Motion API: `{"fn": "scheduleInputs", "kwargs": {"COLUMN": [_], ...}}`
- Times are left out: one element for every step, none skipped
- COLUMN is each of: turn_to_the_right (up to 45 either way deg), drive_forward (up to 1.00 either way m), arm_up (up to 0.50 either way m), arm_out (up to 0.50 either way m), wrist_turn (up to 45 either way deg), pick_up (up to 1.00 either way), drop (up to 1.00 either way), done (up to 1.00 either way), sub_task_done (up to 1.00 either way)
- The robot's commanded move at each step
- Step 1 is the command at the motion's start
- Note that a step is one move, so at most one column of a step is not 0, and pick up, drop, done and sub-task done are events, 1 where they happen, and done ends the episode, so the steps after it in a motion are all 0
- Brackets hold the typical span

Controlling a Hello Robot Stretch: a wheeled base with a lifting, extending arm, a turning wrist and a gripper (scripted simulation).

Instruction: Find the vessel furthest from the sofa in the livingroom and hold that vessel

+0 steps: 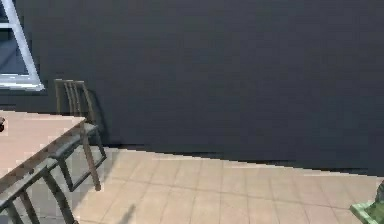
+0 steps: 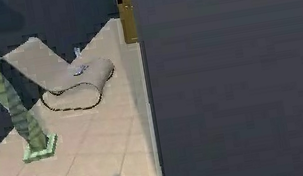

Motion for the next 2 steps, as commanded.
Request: {"fn": "scheduleInputs", "kwargs": {"turn_to_the_right": [3.0, 0.0], "drive_forward": [0.0, 0.4], "arm_up": [0.0, 0.0], "arm_out": [0.0, 0.0], "wrist_turn": [0.0, 0.0], "pick_up": [0.0, 0.0], "drop": [0.0, 0.0], "done": [0.0, 0.0], "sub_task_done": [0.0, 0.0]}}
